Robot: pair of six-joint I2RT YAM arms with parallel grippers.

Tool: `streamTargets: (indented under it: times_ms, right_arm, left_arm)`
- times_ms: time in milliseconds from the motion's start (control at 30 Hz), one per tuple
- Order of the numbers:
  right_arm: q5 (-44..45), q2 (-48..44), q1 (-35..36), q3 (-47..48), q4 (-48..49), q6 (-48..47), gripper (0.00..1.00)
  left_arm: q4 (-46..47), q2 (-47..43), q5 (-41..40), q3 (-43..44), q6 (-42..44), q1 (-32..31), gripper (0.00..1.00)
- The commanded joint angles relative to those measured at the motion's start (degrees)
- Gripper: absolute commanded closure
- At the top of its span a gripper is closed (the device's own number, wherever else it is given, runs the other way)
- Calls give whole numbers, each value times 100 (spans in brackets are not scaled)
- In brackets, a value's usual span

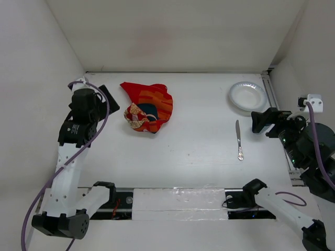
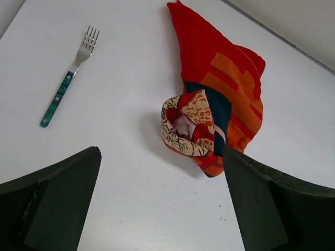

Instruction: Set the dinner table for one person

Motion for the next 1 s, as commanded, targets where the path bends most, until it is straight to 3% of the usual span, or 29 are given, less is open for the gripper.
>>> streamTargets:
  times_ms: [0,133,333,633,967]
  right_arm:
    - [-318,-71,-25,8,280,-114,0]
    - [-626,-344,-25,-176,518,-175,0]
    - [-1205,-143,-25,-177,465,-228,0]
    - [-2059,25,-25,-598,579,-342,0]
    - [-3412,33,-25,-1214,1212,-517,0]
  left_arm:
    - [30,-132,212,99,53,26,1]
    - [144,-9,756,153,115,26,1]
    - [574,491,2206,-41,387,26,1]
    - [865,1880,3050,-24,633,26,1]
    - [83,3662,1665,1610,1336,-27,1]
